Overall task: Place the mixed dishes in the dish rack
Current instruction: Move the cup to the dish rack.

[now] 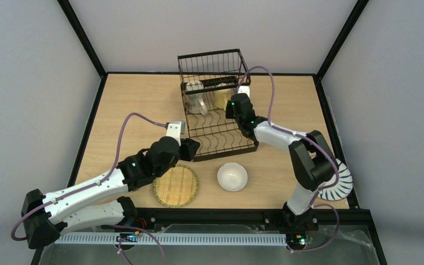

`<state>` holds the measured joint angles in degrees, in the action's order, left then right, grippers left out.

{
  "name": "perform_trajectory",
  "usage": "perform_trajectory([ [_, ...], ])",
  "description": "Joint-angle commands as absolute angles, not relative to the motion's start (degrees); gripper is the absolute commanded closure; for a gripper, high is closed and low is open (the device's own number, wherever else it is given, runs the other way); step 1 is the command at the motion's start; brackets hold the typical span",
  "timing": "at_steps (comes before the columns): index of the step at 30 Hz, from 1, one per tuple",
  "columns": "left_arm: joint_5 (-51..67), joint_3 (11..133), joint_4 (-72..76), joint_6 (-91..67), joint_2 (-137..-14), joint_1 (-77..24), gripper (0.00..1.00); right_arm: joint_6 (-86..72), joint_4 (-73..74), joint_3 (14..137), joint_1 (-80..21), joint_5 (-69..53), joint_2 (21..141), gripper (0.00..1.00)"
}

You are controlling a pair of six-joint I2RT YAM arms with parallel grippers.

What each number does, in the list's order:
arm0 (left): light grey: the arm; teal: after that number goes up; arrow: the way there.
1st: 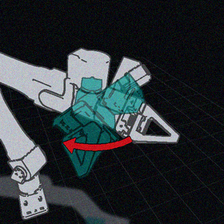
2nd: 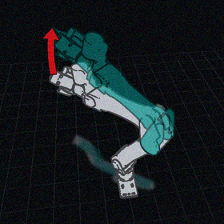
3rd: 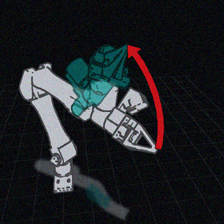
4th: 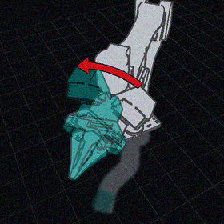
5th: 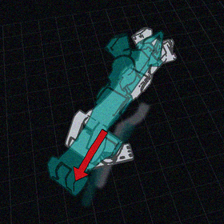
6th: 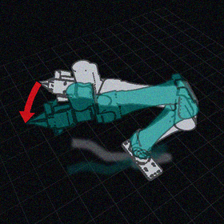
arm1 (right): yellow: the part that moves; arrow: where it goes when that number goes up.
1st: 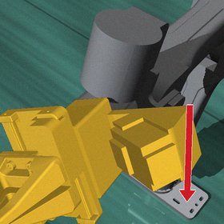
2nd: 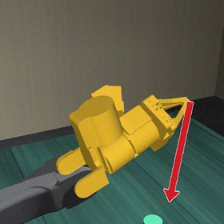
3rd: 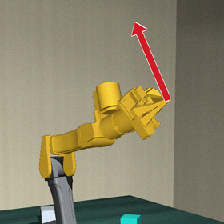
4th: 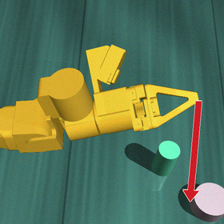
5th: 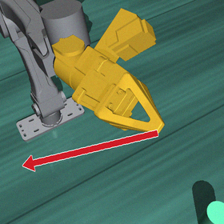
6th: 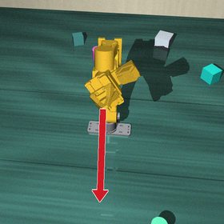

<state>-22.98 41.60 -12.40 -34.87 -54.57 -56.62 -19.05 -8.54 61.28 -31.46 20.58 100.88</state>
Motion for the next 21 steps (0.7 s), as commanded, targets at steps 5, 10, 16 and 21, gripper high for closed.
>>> perform_trajectory([
  [5, -23.08, 43.38, -19.07, -39.29, -52.89, -56.95, 0.01, -22.14, -1.77, 56.79, -31.46, 20.16, 87.95, 0.0],
  [10, -22.49, 41.7, -20.29, -42.99, -50.57, -56.95, 0.01, -22.72, 4.29, 53.32, -31.46, 19.03, 79.34, 0.0],
  [16, -22.27, 41.35, -23.31, -44.1, -47.33, -56.98, 0.01, -25.33, 10.27, 47.78, -31.54, 17.0, 66.41, 0.0],
  [21, -20.61, 42.65, -25.11, -42.85, -46.72, -57.04, 0.01, -26.12, 13.72, 43.86, -31.55, 16.83, 55.21, 0.0],
])
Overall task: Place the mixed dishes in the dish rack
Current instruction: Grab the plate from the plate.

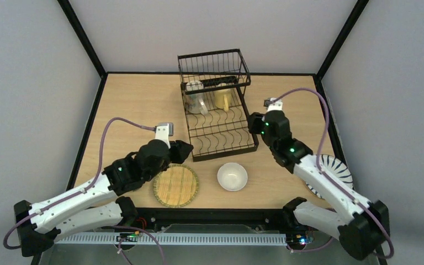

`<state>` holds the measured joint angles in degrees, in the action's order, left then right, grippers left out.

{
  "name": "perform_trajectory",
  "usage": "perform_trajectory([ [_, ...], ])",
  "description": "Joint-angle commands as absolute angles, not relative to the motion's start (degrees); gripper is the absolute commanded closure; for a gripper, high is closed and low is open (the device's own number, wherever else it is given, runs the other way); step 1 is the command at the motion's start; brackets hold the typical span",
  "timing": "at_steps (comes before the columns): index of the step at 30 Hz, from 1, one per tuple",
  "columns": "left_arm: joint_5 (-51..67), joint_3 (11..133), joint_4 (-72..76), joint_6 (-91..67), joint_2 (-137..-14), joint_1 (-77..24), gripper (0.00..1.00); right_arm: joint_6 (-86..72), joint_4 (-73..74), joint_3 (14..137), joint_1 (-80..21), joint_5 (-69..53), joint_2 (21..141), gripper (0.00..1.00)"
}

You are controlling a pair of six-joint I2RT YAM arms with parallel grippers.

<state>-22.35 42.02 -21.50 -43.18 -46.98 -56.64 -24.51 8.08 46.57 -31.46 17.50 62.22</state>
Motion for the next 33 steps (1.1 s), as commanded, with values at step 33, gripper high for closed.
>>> perform_trajectory([
  [33, -8.41, 44.08, -36.05, -40.55, -40.08, -57.04, 0.01, -31.93, 30.04, 45.72, -31.59, 12.18, 47.2, 0.01],
])
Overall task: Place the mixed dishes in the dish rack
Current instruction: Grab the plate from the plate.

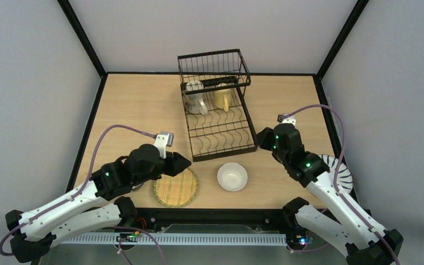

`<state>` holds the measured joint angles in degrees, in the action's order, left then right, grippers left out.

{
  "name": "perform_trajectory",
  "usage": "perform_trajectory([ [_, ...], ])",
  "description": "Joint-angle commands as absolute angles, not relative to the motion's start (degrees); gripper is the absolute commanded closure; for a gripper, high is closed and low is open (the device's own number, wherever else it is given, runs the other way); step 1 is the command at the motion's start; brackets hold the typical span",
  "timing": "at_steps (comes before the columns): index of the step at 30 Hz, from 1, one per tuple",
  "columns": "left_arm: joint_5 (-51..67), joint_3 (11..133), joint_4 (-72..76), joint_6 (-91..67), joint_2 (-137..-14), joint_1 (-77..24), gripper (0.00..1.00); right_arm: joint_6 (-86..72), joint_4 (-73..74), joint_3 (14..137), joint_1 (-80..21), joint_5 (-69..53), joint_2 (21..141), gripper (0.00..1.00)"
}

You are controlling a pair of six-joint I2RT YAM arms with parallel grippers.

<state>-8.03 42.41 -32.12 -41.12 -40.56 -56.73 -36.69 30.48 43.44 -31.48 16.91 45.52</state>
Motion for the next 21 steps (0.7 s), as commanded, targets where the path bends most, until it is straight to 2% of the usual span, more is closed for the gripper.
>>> perform_trajectory([
  [1, -8.07, 44.12, -36.26, -40.79, -40.32, -57.04, 0.01, -30.35, 29.92, 46.58, -31.59, 10.53, 48.12, 0.01],
  [9, -4.77, 46.26, -37.99, -38.65, -44.05, -57.04, 0.01, -19.52, 27.88, 49.02, -32.77, -10.54, 55.55, 0.02],
  [21, -2.97, 47.43, -40.14, -39.86, -44.1, -56.95, 0.01, -14.01, 26.85, 52.78, -34.13, -27.04, 64.08, 0.02],
])
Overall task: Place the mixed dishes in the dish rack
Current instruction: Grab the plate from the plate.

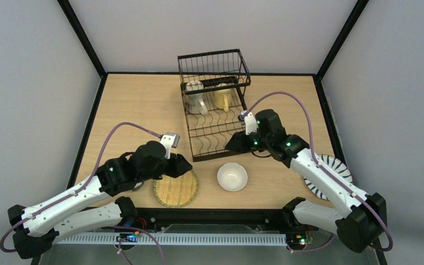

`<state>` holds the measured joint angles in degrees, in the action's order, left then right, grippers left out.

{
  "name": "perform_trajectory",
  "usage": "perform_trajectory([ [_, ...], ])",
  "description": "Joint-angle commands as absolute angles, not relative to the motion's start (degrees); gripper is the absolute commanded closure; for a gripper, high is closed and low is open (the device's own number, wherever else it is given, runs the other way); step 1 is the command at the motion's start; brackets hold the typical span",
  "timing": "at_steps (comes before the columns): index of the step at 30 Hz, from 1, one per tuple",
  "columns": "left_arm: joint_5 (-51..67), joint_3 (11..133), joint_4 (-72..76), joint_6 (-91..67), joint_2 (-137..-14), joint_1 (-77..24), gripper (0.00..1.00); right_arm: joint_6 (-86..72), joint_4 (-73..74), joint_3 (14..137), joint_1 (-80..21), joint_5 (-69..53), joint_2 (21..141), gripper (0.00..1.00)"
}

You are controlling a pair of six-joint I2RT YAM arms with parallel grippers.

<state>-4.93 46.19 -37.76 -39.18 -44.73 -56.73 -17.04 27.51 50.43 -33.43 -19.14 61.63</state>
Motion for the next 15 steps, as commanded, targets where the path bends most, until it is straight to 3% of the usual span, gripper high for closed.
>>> perform_trajectory([
  [1, -2.65, 47.3, -40.34, -40.53, -43.81, -56.95, 0.01, -13.67, 26.77, 52.94, -34.18, -28.04, 64.79, 0.02],
  [8, -1.13, 47.2, -41.62, -43.56, -42.33, -56.95, 0.01, -10.55, 27.58, 54.34, -36.47, -37.12, 73.23, 0.03],
  [15, -1.84, 46.66, -43.09, -43.86, -40.31, -56.87, 0.01, -9.92, 26.28, 56.06, -41.64, -38.55, 80.25, 0.03],
])
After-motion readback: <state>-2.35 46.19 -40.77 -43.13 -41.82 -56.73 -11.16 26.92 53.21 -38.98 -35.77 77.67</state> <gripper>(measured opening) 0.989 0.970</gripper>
